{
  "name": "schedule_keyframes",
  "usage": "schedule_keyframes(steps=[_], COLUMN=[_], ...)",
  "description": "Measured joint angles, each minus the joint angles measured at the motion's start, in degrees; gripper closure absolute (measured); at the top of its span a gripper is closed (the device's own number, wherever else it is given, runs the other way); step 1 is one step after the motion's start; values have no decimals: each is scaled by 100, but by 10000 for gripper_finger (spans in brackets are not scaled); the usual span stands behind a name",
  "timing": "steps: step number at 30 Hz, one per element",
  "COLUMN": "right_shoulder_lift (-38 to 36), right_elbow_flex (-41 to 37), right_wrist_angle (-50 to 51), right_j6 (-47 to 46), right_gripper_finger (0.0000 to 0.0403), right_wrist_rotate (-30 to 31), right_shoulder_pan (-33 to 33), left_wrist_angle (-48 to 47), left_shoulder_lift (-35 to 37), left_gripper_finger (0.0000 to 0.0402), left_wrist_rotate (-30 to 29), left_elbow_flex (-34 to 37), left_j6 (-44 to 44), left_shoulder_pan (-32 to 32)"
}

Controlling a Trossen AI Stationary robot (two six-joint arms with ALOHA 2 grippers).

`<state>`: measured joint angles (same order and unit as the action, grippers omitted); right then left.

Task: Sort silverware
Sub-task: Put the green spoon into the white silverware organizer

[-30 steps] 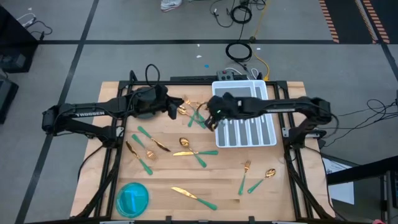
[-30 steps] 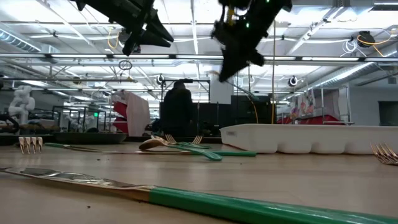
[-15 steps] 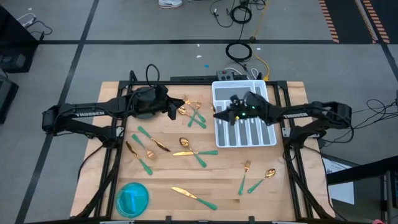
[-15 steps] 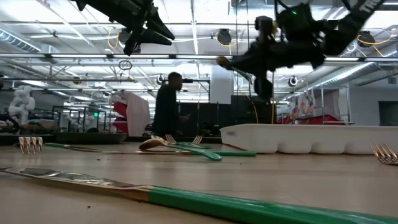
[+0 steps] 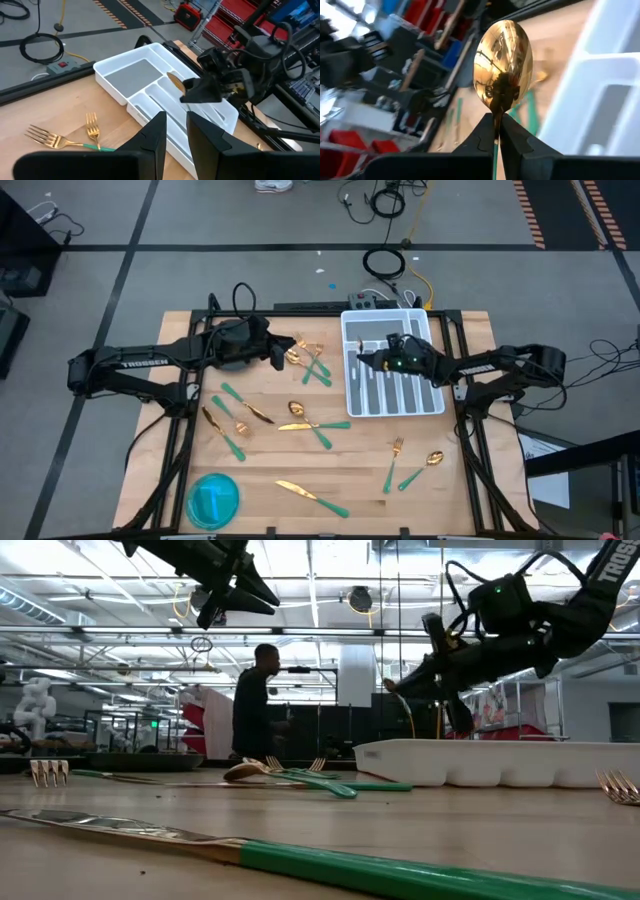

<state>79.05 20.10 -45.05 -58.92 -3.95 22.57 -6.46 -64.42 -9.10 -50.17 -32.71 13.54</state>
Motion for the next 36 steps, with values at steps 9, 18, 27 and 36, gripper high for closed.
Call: schedule_keyframes(steps=[9,18,27,36], right_shoulder_lift=[2,-25,-607,-730], right_elbow_flex=[2,11,-9,453], right_wrist_angle=[750,1250,2658,3575], right_j6=[-80,-512,-606,-85], right_gripper_finger=[403,403,403,403], right_wrist_rotate=[245,420,757,823], right_shoulder_pan=[-15,-22,3,-20], left_wrist_angle=[-8,-16,-26,-26], left_shoulder_lift=[0,0,0,0], left_gripper_finger=[320,320,320,320], left_wrist_rotate=[-11,-15,-94,-212], left_elbow_flex=[0,0,0,0], left_j6=[0,4,27,32], left_shoulder_pan=[0,0,2,0])
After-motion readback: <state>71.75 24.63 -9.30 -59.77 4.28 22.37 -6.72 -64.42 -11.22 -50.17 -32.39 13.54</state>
